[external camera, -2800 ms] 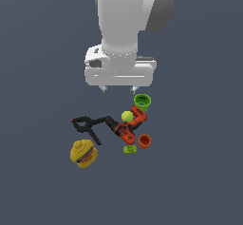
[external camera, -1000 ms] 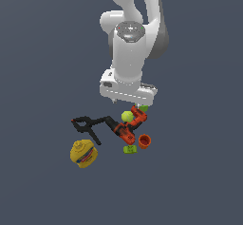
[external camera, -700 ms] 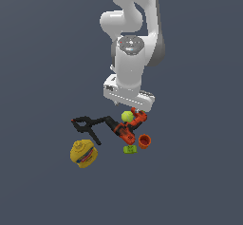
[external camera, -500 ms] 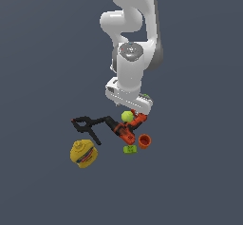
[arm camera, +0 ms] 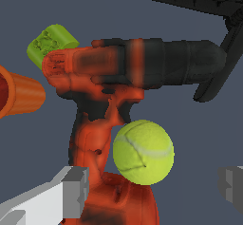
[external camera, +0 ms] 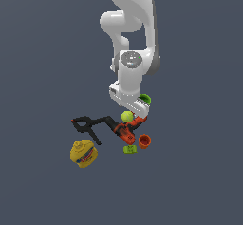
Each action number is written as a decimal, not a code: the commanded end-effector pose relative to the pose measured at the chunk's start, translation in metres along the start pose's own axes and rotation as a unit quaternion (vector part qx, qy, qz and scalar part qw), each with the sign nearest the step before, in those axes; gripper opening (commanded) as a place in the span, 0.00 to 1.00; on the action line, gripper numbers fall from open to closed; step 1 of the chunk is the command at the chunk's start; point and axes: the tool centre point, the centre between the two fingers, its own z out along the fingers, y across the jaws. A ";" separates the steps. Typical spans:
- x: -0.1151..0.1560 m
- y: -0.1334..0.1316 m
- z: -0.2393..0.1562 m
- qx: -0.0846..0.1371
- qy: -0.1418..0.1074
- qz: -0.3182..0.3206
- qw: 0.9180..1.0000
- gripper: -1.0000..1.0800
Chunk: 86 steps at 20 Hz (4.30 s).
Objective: Pick up a designated object from a clutter of objects.
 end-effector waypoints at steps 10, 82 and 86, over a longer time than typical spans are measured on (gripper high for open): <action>-0.006 0.003 0.012 0.002 0.002 0.028 1.000 0.96; 0.059 -0.061 -0.240 0.004 0.004 0.029 1.000 0.00; 0.066 -0.067 -0.265 0.003 0.003 0.029 1.000 0.00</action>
